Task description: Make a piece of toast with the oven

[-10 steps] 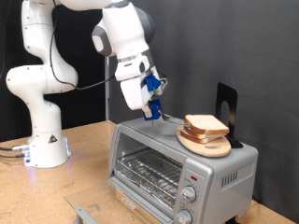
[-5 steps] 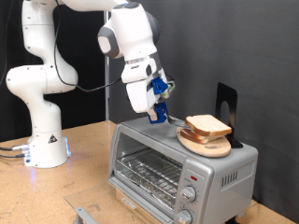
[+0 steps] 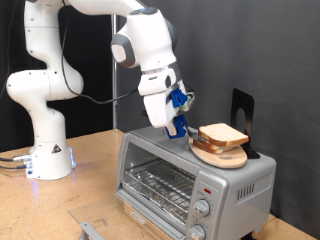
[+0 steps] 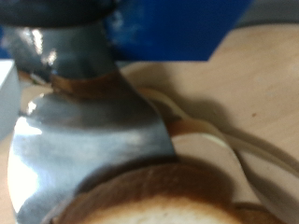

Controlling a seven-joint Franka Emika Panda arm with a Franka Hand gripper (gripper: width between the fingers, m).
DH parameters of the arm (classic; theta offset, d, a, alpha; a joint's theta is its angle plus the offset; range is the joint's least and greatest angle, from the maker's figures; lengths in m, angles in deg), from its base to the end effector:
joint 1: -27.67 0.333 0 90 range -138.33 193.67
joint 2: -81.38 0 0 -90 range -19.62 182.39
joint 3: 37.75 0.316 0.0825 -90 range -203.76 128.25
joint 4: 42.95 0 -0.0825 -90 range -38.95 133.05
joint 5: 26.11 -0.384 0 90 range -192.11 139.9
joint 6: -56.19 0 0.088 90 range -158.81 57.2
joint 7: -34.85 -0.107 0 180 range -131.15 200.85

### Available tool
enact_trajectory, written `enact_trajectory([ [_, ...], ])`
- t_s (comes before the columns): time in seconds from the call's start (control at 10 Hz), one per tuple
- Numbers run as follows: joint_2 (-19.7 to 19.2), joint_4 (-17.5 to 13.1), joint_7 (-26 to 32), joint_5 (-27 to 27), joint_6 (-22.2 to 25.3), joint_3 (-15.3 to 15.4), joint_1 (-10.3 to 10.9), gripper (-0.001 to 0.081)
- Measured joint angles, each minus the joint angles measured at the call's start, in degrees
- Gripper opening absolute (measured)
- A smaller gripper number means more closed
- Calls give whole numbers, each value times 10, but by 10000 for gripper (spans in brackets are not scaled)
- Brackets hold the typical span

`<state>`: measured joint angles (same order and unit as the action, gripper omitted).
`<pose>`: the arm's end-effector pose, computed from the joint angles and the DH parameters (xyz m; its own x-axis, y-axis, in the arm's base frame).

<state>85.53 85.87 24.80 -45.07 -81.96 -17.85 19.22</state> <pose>0.5219 0.1093 0.4179 0.9645 -0.2132 0.1562 -0.1649 -0.9473 -0.2745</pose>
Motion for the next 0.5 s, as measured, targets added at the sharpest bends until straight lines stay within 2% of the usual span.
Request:
enact_trajectory([
  [0.3,-5,-1,2,-3,-25,10,1,429],
  [0.5,-2,4,31,-35,-46,11,3,426],
])
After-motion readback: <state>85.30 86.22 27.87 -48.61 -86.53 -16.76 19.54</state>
